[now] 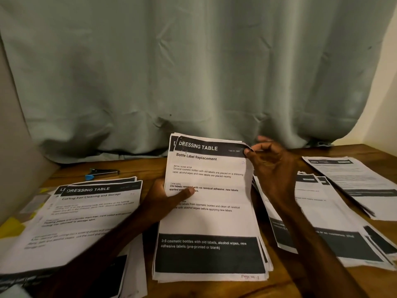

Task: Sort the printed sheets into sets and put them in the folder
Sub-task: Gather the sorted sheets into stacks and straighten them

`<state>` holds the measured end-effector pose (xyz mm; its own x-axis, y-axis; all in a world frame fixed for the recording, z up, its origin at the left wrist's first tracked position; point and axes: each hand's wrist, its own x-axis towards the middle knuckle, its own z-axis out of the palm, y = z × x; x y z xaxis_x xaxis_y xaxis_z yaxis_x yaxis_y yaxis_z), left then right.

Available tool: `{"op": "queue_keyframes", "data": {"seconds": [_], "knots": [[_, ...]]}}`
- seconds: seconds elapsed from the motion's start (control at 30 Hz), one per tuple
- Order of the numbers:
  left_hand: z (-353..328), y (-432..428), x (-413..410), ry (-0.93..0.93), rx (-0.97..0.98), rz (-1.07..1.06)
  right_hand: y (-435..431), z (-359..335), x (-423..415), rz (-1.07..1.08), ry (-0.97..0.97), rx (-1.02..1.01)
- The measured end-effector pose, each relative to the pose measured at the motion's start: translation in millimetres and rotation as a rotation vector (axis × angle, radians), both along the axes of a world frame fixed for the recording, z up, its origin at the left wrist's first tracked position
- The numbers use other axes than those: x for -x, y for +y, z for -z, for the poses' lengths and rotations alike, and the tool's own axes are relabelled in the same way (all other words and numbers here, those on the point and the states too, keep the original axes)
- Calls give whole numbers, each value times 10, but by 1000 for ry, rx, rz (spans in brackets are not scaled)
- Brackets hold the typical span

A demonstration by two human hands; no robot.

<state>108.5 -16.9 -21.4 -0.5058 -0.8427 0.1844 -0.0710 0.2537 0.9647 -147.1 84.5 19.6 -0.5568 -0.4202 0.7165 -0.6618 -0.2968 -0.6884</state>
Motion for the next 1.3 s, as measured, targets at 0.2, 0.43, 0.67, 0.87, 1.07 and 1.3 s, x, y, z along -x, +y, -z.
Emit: {"op": "queue_keyframes", "data": {"seconds": [0.2,0.43,0.67,0.87,1.07,1.3], "knots": [[-26,-5,-19,53,-1,-69,144,-106,-153,-512,-28,-85],[-41,-25,-22,89,-18,-89,181,-231,-288,-689,-464,-81],[-57,15,-25,81,2,-111,88,-46,-373,-575,-144,-338],[-24,-26,-62,67,48,-102,21,-44,-457,-433,-412,-193],[-18,-25,-66,43,93,-95,41,-123,-509,-453,-449,-200],[-13,-25,-73,19,106,-66,11,6,-352,-257,-35,-355]]}}
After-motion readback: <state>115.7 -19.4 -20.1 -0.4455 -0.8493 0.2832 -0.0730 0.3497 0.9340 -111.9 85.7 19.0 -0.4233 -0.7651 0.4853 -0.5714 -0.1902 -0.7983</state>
